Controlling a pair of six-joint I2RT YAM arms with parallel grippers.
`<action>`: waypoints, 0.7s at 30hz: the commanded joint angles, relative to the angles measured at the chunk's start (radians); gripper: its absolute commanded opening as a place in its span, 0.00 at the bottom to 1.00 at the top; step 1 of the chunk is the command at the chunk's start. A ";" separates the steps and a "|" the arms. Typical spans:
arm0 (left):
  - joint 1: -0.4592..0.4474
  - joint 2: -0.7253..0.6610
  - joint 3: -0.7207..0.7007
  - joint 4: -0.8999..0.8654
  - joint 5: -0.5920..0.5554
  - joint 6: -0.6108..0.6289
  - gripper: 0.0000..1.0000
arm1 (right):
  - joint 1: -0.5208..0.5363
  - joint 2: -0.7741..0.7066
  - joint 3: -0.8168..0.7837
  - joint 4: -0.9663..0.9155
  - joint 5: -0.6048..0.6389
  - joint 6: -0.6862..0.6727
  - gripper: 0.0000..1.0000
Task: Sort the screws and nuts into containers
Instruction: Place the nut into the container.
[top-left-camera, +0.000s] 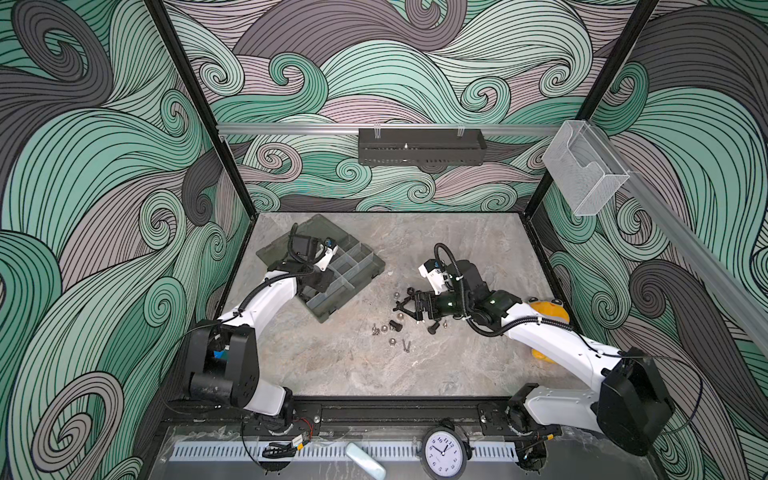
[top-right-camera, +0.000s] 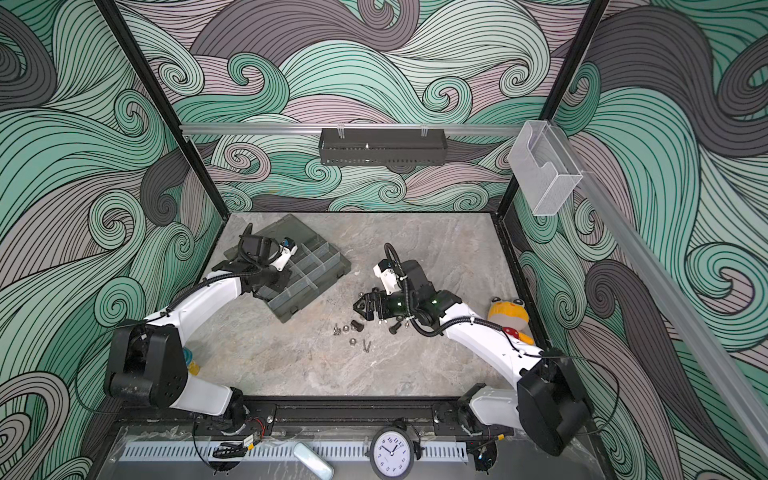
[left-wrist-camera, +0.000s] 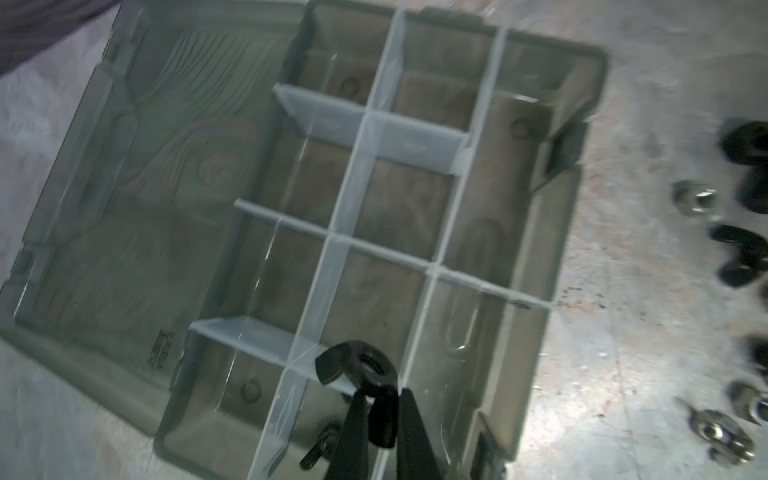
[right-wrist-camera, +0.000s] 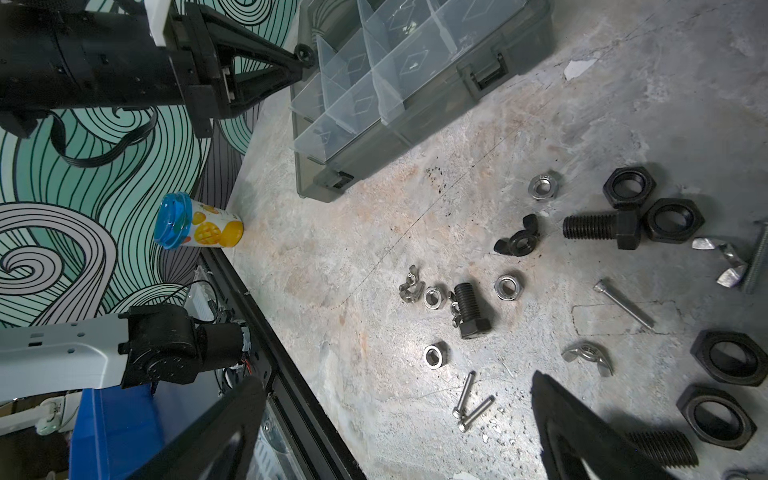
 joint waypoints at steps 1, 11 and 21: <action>0.038 0.064 0.062 -0.085 -0.065 -0.081 0.07 | 0.004 -0.016 -0.005 0.006 0.020 0.002 0.99; 0.070 0.074 0.027 -0.104 -0.101 -0.110 0.07 | 0.003 -0.036 -0.031 -0.002 0.031 0.009 1.00; 0.067 0.051 -0.001 -0.132 -0.082 -0.126 0.07 | 0.004 -0.051 -0.043 -0.017 0.038 0.009 1.00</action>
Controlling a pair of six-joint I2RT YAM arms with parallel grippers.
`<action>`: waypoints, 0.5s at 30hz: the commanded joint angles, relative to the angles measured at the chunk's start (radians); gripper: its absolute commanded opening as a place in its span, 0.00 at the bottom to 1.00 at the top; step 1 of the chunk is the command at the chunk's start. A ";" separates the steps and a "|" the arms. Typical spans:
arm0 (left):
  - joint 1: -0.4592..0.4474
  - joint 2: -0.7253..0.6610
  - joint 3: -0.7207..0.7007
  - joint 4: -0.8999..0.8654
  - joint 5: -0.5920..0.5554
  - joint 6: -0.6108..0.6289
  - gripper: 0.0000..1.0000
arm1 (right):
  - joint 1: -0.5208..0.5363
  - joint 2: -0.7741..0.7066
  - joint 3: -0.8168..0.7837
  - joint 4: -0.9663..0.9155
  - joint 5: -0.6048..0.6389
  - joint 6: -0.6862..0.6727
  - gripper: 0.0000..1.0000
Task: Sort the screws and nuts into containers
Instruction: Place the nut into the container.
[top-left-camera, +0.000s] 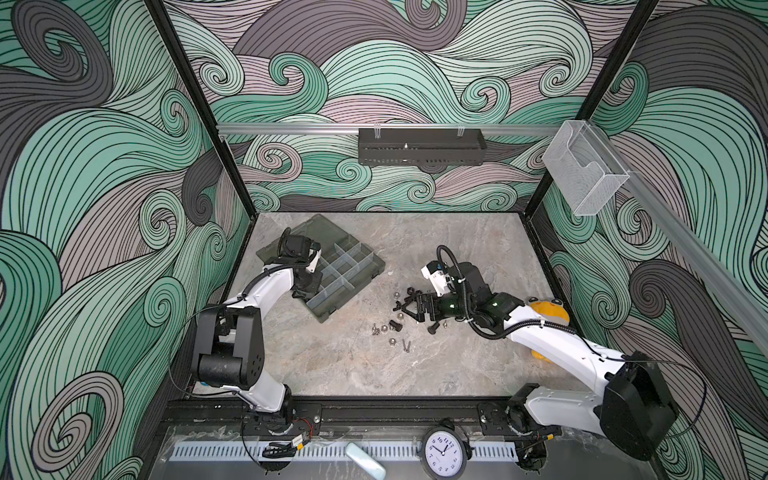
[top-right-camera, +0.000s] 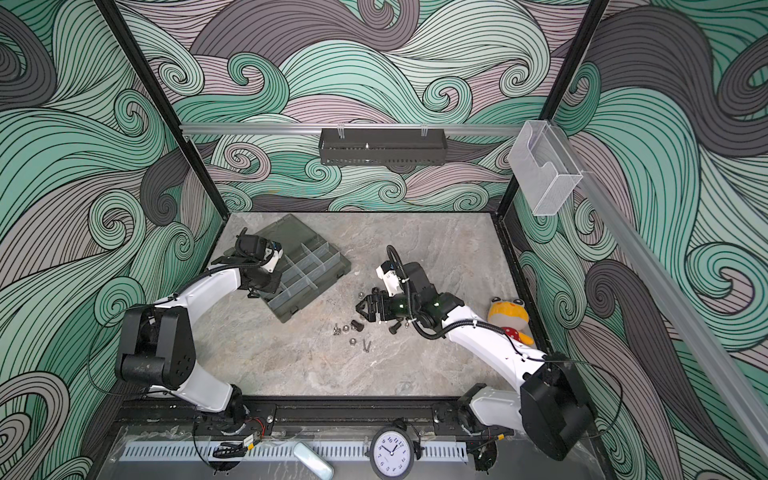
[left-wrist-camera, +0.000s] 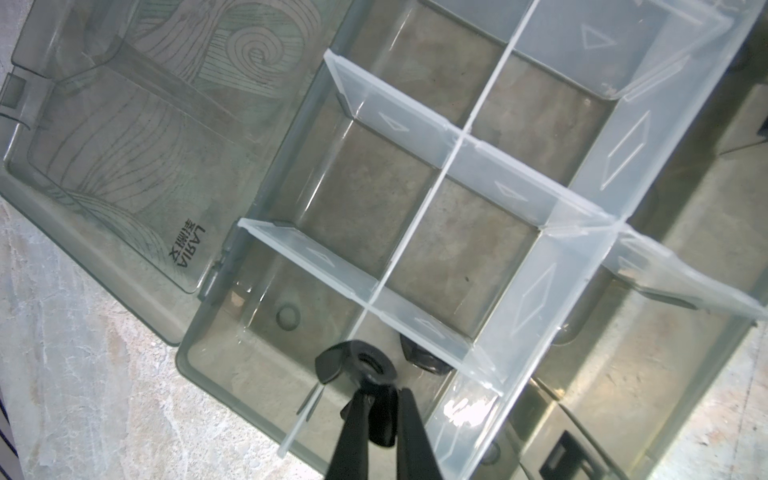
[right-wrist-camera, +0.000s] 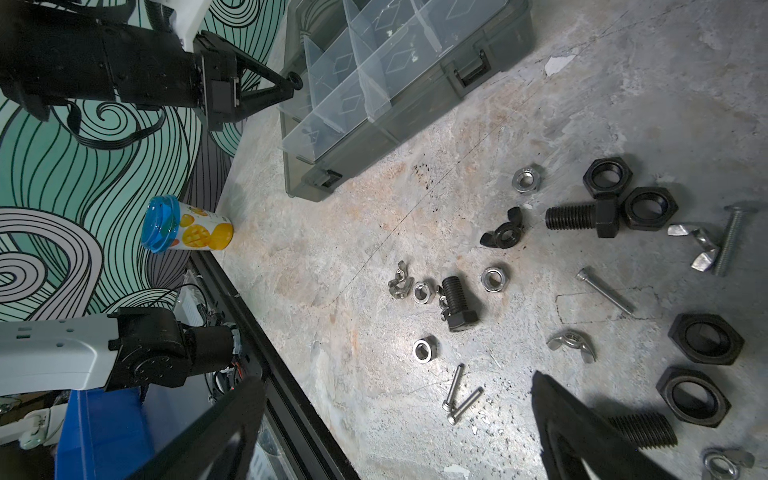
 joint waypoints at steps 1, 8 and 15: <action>0.000 -0.029 -0.025 -0.060 0.007 -0.029 0.07 | 0.004 -0.023 -0.019 -0.008 0.016 0.008 1.00; -0.022 -0.107 -0.076 -0.046 -0.002 -0.050 0.06 | 0.003 -0.018 -0.026 0.000 0.015 0.014 1.00; -0.042 -0.049 -0.076 -0.047 0.017 -0.066 0.07 | 0.004 -0.015 -0.030 0.003 0.013 0.021 1.00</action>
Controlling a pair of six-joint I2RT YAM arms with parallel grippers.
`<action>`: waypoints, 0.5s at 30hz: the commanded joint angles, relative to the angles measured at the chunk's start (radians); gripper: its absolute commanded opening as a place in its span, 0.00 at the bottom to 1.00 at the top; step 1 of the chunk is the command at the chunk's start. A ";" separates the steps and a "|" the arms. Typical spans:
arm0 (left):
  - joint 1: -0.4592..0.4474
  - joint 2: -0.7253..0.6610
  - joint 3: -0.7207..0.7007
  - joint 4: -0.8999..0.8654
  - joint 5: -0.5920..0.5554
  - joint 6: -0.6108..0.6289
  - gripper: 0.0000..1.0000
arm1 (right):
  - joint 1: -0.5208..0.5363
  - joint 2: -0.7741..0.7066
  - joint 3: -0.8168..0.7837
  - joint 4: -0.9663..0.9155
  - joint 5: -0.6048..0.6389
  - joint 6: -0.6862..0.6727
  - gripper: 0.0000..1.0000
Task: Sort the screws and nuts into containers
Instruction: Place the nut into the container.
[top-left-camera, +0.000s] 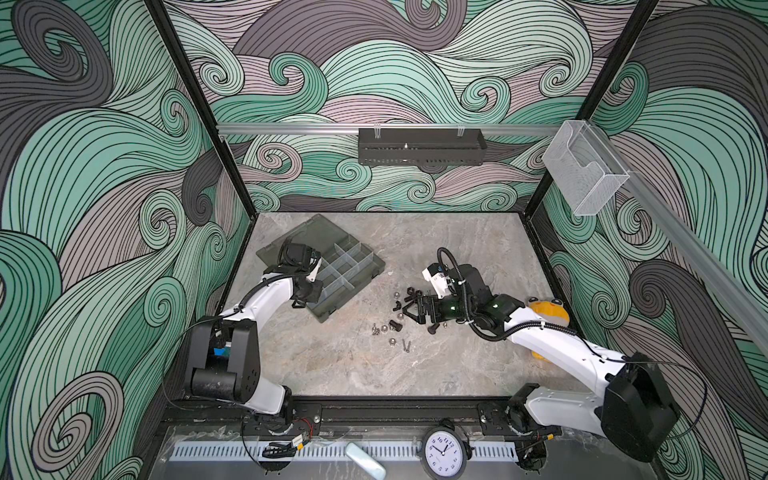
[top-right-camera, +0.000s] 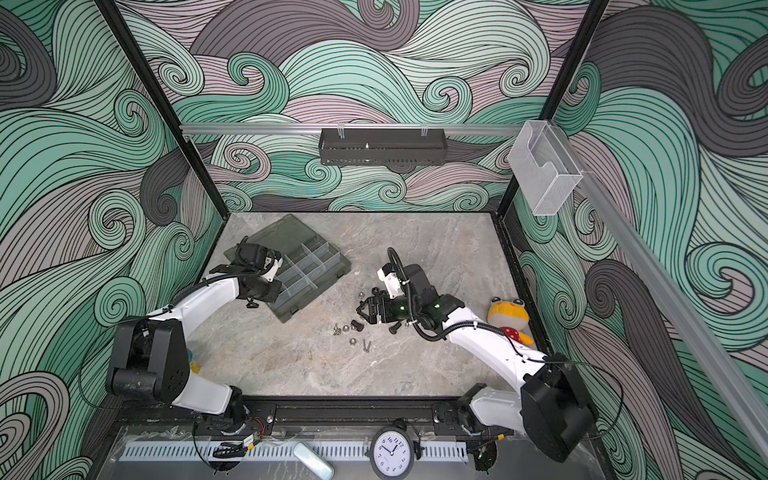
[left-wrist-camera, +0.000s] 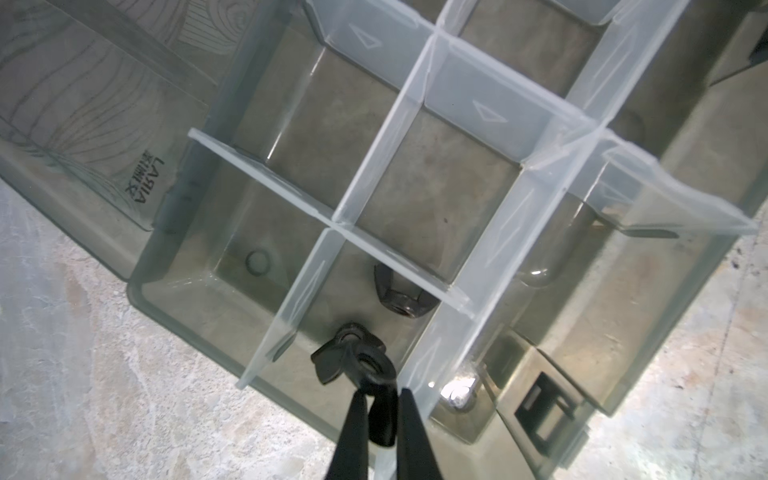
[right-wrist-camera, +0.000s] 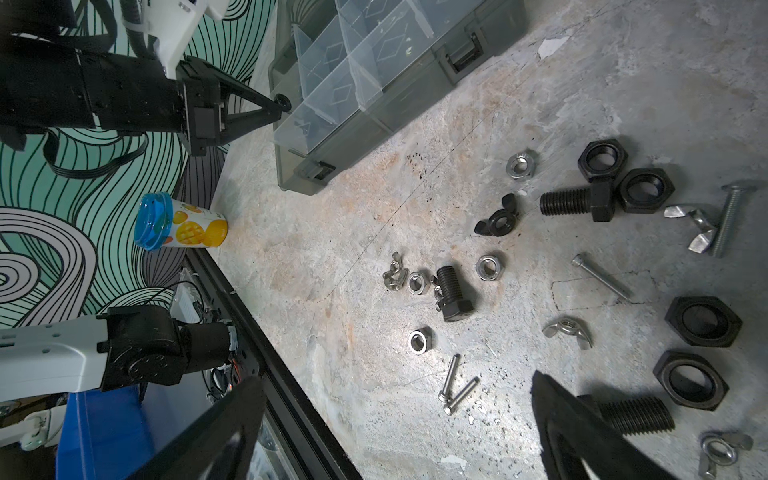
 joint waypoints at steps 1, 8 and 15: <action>-0.011 0.037 0.018 -0.015 0.010 -0.029 0.08 | 0.004 -0.010 -0.015 0.007 0.011 0.011 1.00; -0.012 0.013 0.018 0.019 -0.038 -0.041 0.25 | 0.004 -0.034 -0.028 -0.014 0.031 0.002 1.00; -0.020 -0.199 0.006 0.029 0.081 -0.020 0.41 | 0.002 -0.034 -0.048 -0.003 0.039 0.007 1.00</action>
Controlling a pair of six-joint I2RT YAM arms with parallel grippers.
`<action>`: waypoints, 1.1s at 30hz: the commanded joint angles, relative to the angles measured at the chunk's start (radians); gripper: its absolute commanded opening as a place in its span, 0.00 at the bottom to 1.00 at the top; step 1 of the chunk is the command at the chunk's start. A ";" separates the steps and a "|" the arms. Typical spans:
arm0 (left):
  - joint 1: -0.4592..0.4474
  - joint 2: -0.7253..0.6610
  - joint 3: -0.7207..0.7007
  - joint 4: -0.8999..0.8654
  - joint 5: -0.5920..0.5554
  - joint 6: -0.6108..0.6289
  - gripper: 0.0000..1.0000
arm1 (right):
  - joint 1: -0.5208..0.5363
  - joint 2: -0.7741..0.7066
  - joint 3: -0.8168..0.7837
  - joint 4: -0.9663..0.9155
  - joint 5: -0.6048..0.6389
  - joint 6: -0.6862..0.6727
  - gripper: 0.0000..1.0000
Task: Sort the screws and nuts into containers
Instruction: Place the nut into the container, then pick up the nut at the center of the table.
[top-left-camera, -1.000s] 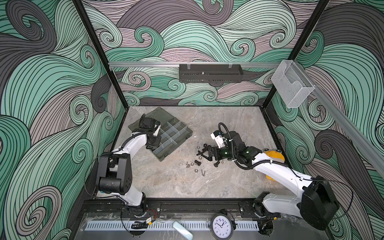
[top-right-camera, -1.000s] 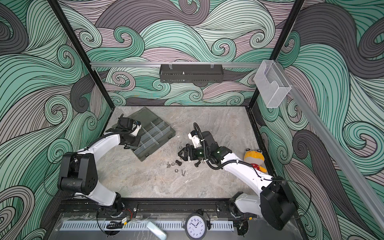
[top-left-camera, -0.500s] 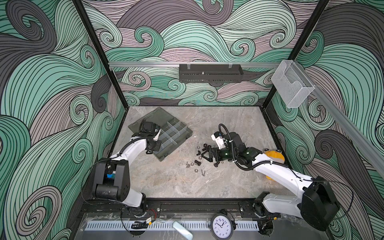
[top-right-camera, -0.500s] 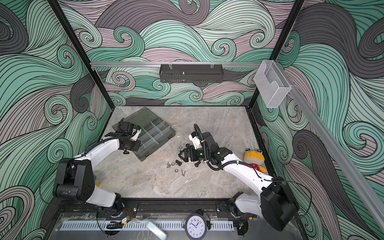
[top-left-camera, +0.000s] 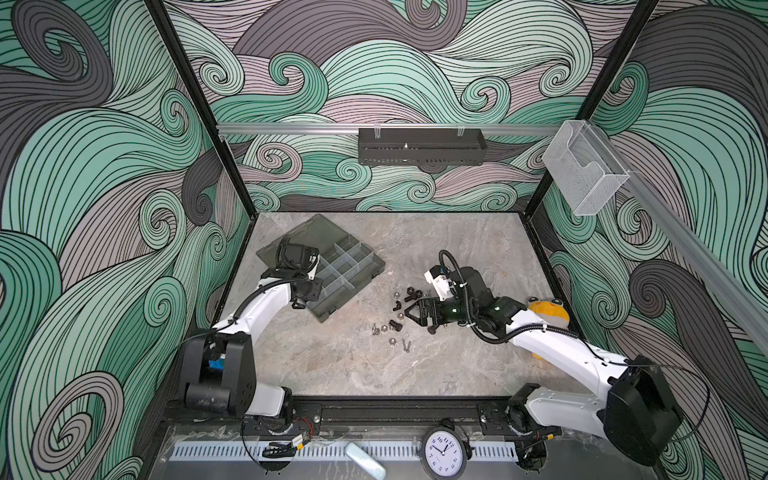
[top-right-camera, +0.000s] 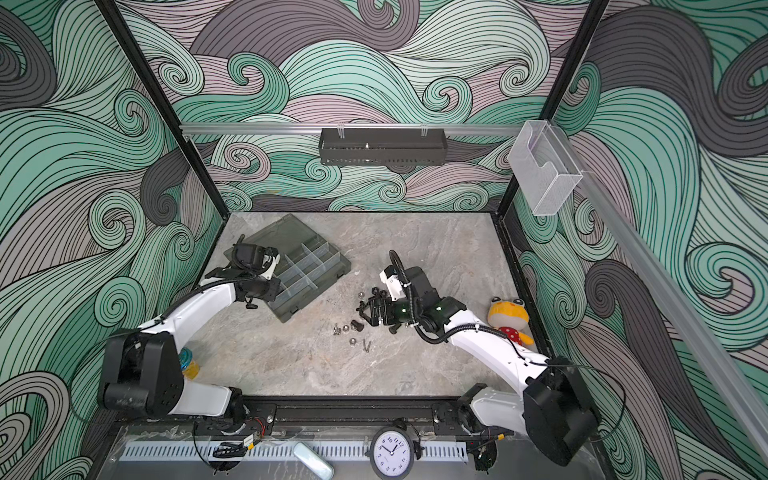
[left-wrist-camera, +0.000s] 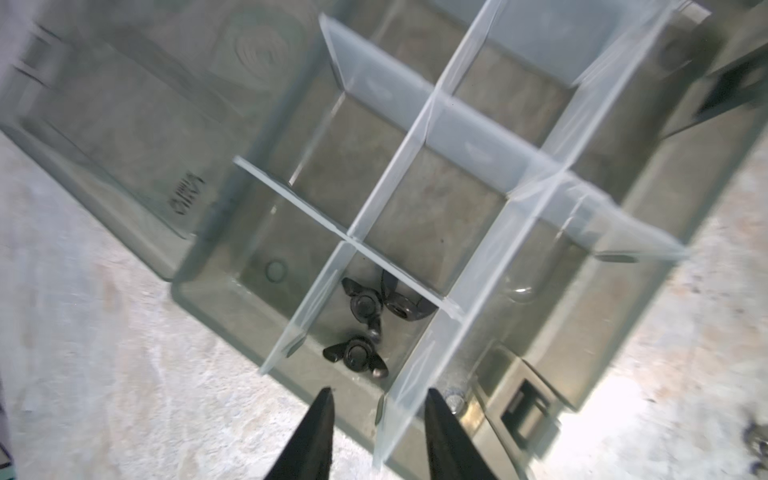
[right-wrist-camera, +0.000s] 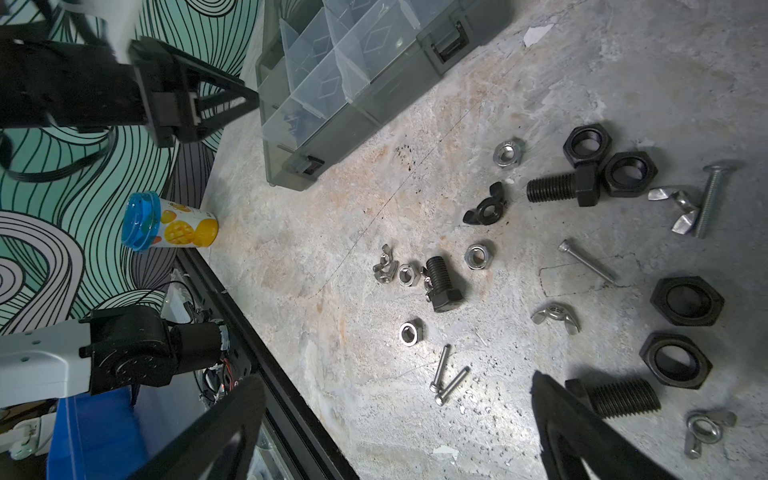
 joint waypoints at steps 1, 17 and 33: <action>-0.017 -0.089 0.042 -0.018 0.135 0.018 0.41 | 0.002 -0.012 -0.020 0.002 0.020 0.002 1.00; -0.474 0.136 0.030 0.213 0.364 0.341 0.42 | -0.097 -0.153 -0.141 -0.062 0.016 -0.007 1.00; -0.515 0.514 0.338 0.088 0.336 0.038 0.34 | -0.128 -0.227 -0.168 -0.114 0.009 -0.025 0.99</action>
